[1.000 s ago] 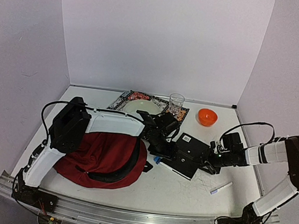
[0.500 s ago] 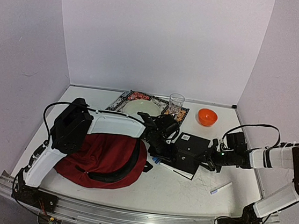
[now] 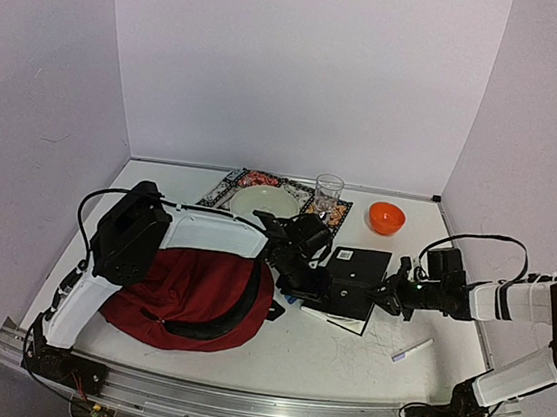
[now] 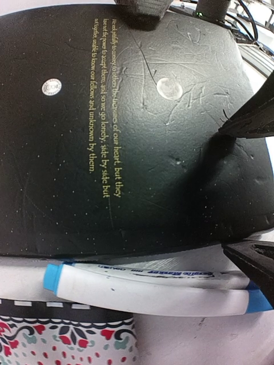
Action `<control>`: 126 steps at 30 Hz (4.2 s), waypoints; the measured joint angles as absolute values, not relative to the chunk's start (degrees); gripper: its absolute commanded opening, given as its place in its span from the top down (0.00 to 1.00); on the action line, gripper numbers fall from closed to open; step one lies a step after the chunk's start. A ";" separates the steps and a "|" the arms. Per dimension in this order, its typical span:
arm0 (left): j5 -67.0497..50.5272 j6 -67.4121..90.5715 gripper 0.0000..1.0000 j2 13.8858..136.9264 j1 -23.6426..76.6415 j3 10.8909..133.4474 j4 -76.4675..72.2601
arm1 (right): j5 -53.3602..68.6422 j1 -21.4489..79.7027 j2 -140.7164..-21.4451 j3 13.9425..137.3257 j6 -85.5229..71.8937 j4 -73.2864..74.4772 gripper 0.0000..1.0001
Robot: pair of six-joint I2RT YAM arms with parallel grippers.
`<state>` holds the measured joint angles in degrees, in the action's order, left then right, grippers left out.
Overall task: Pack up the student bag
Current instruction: Pick up the book from the center of the board, then pass from the right arm to the left, then pass from the left arm to the right
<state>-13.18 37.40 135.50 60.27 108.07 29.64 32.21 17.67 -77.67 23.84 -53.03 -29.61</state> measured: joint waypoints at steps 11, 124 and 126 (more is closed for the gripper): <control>-13.08 44.42 0.32 126.07 60.68 92.72 17.10 | 34.47 18.06 -72.48 22.81 -57.22 -31.92 1.00; -1.42 97.36 1.00 119.74 61.27 69.72 -52.17 | 5.81 32.68 -52.83 17.68 -73.72 -41.64 0.02; -0.51 97.43 1.00 119.74 61.82 69.75 -52.18 | 4.41 34.03 -55.21 18.03 -73.75 -43.72 0.04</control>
